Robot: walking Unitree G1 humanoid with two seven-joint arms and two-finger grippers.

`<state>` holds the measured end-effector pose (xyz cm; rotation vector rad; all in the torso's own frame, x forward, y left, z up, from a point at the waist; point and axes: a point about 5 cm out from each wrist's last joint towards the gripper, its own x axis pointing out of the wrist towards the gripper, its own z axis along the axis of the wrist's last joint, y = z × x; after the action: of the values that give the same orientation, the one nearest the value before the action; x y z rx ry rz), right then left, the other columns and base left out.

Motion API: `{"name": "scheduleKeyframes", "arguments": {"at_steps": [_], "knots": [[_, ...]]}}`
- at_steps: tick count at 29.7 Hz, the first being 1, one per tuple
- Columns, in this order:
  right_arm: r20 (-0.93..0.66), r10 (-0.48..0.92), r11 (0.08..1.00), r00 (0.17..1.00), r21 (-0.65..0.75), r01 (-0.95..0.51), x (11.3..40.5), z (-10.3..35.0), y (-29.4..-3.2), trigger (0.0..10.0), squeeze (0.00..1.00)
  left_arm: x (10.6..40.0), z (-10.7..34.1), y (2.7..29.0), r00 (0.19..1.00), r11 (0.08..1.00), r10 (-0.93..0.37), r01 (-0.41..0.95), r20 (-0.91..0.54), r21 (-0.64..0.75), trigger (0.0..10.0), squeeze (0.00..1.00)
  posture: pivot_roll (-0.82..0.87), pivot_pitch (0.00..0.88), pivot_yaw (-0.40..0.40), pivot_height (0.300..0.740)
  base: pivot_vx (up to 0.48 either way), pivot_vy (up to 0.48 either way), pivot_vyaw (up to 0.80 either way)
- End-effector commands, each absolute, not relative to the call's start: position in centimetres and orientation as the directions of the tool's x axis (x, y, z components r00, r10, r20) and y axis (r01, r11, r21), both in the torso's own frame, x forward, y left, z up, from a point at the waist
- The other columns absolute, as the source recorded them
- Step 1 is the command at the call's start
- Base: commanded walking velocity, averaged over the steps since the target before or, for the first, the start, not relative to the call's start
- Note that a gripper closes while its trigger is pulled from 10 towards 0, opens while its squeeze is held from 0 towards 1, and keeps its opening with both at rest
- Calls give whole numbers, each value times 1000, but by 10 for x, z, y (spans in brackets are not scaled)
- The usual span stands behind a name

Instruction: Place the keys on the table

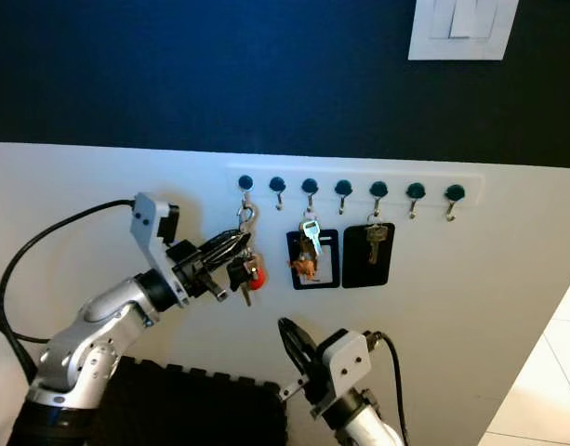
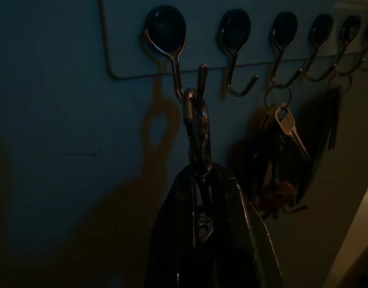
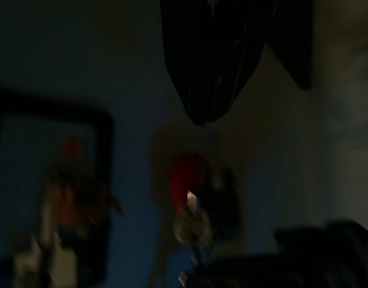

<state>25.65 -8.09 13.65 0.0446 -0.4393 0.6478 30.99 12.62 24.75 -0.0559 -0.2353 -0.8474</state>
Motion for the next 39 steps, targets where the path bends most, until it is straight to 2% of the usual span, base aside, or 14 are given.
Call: {"name": "scheduleKeyframes", "arguments": {"at_steps": [1,12,17,23,39], "knots": [[438,581,789,686,-96,-607,256,145,-77,10000,0,310,234,115,615,624,-775,781,144,27,0,0,27,40,40,740,0,0,0],[451,585,787,675,-115,-606,257,150,-77,10000,0,307,248,115,574,583,-800,813,174,-1,0,0,30,43,35,740,0,0,0],[446,586,787,677,-113,-607,256,149,-77,10000,0,308,250,117,580,588,-799,809,161,6,0,0,31,44,34,740,0,0,0],[434,585,788,685,-107,-606,256,147,-78,10000,0,313,271,122,574,587,-784,809,235,-19,0,0,31,48,36,740,0,0,0],[426,584,790,690,-106,-604,255,145,-79,10000,0,313,281,129,578,590,-764,806,287,-52,0,0,29,49,36,740,0,0,0]]}}
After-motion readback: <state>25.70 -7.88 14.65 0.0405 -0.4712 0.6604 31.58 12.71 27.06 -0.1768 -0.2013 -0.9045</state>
